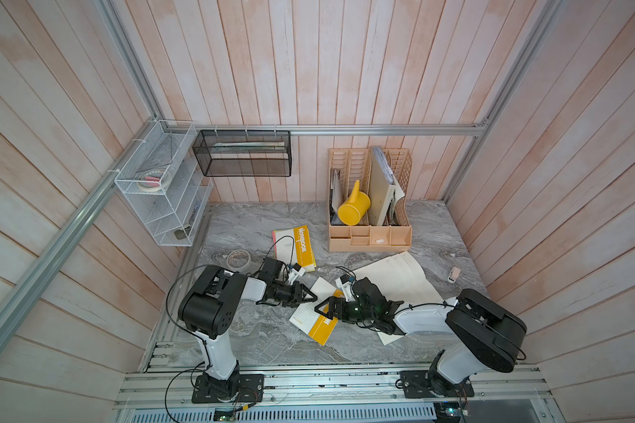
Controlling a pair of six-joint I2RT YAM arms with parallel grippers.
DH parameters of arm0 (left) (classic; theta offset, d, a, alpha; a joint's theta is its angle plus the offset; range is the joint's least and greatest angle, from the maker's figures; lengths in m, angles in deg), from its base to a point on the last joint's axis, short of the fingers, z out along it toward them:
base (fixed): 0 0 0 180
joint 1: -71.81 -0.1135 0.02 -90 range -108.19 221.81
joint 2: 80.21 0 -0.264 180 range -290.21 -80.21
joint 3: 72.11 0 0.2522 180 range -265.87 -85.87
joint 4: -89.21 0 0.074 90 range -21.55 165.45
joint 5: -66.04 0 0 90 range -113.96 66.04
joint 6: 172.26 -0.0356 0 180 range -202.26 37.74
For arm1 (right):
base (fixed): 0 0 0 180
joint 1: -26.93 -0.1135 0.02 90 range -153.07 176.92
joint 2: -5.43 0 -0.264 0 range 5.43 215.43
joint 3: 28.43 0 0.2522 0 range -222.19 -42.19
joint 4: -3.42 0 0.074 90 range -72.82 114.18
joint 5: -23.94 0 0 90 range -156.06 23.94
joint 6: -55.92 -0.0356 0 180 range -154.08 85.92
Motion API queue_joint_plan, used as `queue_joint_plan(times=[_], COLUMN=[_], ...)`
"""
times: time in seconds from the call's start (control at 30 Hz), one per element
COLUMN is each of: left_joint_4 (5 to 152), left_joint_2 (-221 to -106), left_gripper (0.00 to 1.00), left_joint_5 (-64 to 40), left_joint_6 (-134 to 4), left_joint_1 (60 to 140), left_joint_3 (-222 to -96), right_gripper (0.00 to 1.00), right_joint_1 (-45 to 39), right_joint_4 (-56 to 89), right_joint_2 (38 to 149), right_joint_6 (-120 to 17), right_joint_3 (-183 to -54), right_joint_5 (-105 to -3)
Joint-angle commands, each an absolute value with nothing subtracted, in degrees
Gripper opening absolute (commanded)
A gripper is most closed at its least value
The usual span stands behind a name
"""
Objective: Close the notebook
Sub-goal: Pick up the notebook from the center of the board.
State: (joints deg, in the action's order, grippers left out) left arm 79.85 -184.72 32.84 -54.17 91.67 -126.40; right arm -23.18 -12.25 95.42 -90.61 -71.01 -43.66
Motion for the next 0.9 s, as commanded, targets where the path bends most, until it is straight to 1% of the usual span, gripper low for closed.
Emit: queue_joint_plan(times=[0.0,0.13,0.23,0.27,0.33,0.4,0.6,0.73,0.87], left_joint_4=[72.78,71.13,70.71,71.08,72.37,73.45,73.69,71.23,66.34], left_joint_2=[-183.99,-183.62,-183.97,-184.04,-184.4,-184.61,-183.66,-180.32,-174.87], left_gripper=[0.36,0.36,0.32,0.3,0.22,0.2,0.06,0.0,0.0], left_joint_5=[28.03,28.79,29.14,29.3,30.54,30.9,31.79,32.03,30.46], left_joint_6=[-55.2,-55.89,-56.01,-55.62,-55.0,-54.24,-53.38,-53.87,-53.82], left_joint_1=[90.62,89.14,88.86,88.8,88.88,88.91,88.86,88.87,88.86], left_joint_3=[-127.28,-127.57,-127.63,-127.49,-127.24,-126.78,-126.36,-126.55,-127.72], right_gripper=[0.98,0.98,0.98,0.98,0.98,0.98,0.98,0.98,0.98], right_joint_1=[-23.25,-23.26,-23.26,-23.27,-23.26,-23.26,-23.27,-23.26,-23.26], right_joint_4=[-3.84,-3.47,-3.47,-3.64,-3.65,-3.47,-3.2,-2.69,1.45], right_joint_2=[97.12,96.37,96.38,96.36,96.32,96.31,96.05,95.17,91.86], right_joint_6=[-89.86,-89.71,-89.71,-89.71,-89.65,-89.54,-89.19,-88.13,-86.05], right_joint_3=[-70.12,-69.69,-69.76,-69.77,-69.99,-70.29,-70.49,-71.07,-73.23], right_joint_5=[-45.09,-45.38,-45.36,-45.36,-45.23,-45.23,-45.31,-45.29,-47.22])
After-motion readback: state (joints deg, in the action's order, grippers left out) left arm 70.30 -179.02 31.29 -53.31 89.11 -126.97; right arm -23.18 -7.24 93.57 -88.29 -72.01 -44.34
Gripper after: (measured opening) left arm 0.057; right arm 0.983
